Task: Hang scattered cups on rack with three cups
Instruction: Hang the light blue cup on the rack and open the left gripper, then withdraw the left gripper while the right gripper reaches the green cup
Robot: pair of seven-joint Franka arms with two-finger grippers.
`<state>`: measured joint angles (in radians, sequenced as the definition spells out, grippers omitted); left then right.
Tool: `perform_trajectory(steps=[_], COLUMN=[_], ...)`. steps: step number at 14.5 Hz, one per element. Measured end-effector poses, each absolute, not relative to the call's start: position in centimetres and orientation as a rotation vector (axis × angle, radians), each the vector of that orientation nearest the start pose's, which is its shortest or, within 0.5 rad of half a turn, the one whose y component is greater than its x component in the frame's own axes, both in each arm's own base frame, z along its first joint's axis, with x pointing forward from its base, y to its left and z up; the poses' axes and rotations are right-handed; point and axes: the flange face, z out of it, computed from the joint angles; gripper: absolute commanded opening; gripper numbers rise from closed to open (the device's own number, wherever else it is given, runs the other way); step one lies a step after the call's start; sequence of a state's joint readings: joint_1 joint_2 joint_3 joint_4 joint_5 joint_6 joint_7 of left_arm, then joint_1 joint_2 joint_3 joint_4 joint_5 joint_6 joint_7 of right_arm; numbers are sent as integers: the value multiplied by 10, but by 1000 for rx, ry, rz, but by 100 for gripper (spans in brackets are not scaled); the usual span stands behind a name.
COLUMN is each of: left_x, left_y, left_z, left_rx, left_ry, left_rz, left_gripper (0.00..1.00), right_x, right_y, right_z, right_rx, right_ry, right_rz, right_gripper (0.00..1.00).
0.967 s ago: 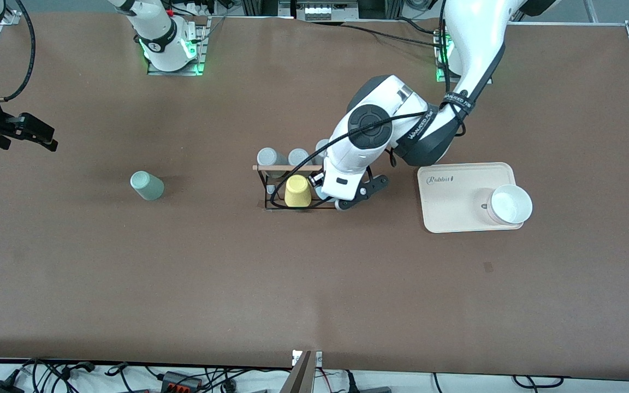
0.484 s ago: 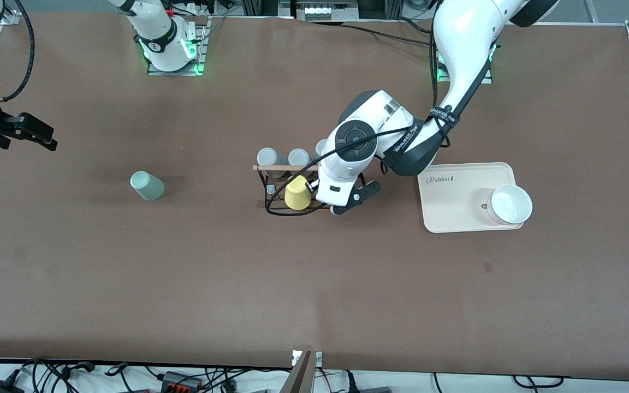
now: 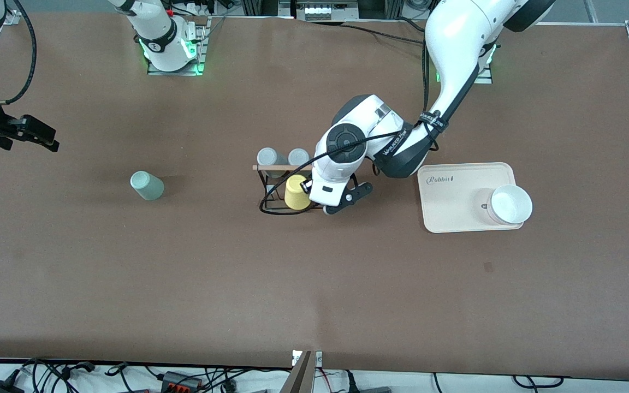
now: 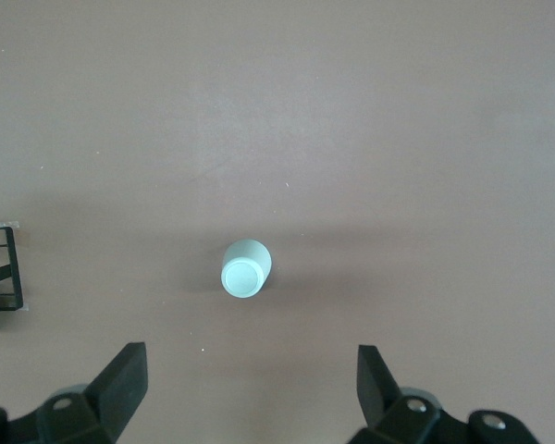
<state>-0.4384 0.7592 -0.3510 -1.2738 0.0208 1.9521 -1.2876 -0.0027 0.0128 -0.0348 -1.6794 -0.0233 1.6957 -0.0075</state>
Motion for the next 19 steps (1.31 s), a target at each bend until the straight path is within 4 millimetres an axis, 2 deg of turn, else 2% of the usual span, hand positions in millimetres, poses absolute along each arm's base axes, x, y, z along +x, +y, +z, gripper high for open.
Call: perform_trajectory(steps=[2,6,8,11,12,14,16,19], left_x=[564,570,582,602,607,616,624,636], left_y=[-476,-472,-461,-432,-421,-391,-349,-268], left_z=[317,324,336,367,380,408,437,486], left_rx=[-3071,-3078,-3086,-3079,-3073,-3054,-3053,-3071], left_ry=[-910,-926,-963,-1029,-1051,-1066,-959,-810], left_rz=[338,322,298,265,254,240,252,255], left_gripper=[79,79,79,79,81,98,100,100], right_x=[567,567,567,567,568,570,576,585], right_y=[-24,-24,-24,-22,-21,-20,-19,-9], right_z=[574,574,574,574,573,566,552,527], right_rx=[-3165,-3165,-3165,-3165,-3165,-3165,-3164,-3163], right_ry=[44,46,46,39,36,34,31,2], right_rz=[1,0,0,1,5,23,61,126], right_gripper=[100,100,100,100,100,100,100,100])
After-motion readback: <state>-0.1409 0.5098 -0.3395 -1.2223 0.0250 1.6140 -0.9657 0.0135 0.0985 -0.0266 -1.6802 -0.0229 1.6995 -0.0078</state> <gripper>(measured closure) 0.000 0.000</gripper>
